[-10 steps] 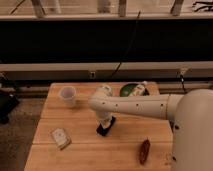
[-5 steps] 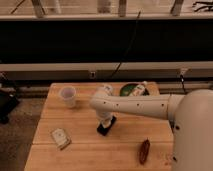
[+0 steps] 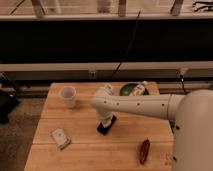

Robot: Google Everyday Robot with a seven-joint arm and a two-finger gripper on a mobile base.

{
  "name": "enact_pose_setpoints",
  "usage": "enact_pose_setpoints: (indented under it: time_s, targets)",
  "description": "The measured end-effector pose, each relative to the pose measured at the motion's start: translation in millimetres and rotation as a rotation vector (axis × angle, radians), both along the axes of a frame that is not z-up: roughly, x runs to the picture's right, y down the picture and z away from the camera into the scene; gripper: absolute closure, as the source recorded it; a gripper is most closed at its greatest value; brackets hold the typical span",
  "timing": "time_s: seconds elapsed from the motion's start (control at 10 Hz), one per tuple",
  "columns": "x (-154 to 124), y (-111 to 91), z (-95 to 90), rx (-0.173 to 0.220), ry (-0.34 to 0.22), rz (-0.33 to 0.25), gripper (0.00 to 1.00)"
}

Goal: Push the eraser across the table

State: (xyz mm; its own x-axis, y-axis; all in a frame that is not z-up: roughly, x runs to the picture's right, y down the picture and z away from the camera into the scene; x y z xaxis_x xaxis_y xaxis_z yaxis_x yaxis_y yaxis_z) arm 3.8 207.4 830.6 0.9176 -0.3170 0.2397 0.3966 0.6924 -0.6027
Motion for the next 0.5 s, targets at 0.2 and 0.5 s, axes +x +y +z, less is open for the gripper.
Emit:
enact_pose_setpoints:
  time_s: [0.2,0.5]
  targets:
    - [-0.7,-0.9,3.4,0.003,-0.009,0.006,0.99]
    - [0.2,-3.2,1.7,0.003,-0.007,0.006,0.99]
